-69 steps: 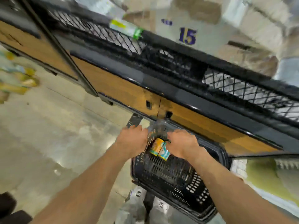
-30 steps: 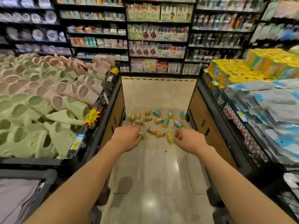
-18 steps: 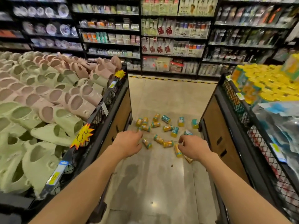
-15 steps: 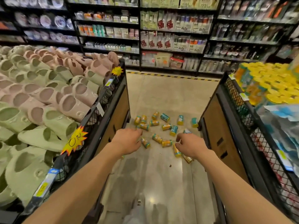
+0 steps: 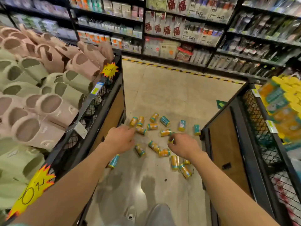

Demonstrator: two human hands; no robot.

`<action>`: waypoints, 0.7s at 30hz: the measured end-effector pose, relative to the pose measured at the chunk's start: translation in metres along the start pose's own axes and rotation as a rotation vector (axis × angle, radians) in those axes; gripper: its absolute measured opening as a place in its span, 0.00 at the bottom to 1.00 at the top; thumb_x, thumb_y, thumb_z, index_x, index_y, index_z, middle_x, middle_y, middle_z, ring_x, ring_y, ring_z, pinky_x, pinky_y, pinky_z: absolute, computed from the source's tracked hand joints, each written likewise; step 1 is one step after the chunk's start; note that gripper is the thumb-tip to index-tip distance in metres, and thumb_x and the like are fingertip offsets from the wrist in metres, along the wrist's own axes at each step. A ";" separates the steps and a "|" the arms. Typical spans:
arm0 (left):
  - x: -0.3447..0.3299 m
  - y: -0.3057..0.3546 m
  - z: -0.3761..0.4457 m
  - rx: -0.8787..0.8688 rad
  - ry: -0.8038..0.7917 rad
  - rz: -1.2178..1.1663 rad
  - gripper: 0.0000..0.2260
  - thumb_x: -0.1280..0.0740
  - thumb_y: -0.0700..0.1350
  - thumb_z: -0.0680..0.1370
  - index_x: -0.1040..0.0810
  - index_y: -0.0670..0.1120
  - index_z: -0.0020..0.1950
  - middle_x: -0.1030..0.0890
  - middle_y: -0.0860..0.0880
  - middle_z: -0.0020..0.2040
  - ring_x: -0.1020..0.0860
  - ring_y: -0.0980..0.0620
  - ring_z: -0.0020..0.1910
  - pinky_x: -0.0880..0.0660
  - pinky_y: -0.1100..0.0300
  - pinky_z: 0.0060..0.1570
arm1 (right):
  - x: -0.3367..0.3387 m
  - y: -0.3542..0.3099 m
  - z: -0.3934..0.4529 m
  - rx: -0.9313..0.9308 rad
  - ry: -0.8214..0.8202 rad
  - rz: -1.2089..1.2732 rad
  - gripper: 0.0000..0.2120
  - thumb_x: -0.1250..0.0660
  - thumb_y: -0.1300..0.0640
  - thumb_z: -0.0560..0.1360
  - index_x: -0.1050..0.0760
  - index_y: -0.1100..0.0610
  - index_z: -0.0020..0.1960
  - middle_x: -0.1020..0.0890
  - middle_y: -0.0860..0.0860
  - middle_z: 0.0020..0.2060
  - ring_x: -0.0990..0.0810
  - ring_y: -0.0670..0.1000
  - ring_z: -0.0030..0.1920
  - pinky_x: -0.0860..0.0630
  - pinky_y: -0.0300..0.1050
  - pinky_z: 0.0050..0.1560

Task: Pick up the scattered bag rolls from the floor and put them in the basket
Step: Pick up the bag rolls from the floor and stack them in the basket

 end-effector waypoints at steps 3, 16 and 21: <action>-0.003 -0.014 0.026 0.061 -0.012 -0.001 0.15 0.40 0.55 0.80 0.28 0.49 0.63 0.21 0.48 0.54 0.21 0.45 0.52 0.26 0.54 0.42 | 0.001 0.002 0.049 0.059 -0.044 -0.025 0.16 0.38 0.44 0.77 0.23 0.47 0.62 0.18 0.50 0.57 0.20 0.55 0.58 0.22 0.49 0.52; -0.064 -0.051 0.105 0.372 -0.244 -0.031 0.14 0.40 0.56 0.80 0.30 0.48 0.60 0.22 0.46 0.55 0.22 0.42 0.57 0.28 0.51 0.47 | -0.032 -0.007 0.231 0.325 -0.237 -0.056 0.17 0.38 0.41 0.77 0.24 0.47 0.61 0.19 0.50 0.59 0.21 0.55 0.61 0.27 0.47 0.49; -0.117 -0.070 0.130 0.439 -0.315 -0.087 0.15 0.39 0.55 0.79 0.31 0.49 0.61 0.22 0.47 0.57 0.22 0.44 0.58 0.27 0.51 0.48 | -0.073 -0.005 0.282 0.334 -0.298 -0.077 0.17 0.40 0.39 0.78 0.24 0.48 0.59 0.18 0.51 0.58 0.21 0.56 0.59 0.32 0.47 0.45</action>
Point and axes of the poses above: each hand's wrist, its own z-axis towards the middle knuckle, its own x-axis out of the back of the hand, y = z × x, the point moved 2 cm from there along z, towards the middle knuckle
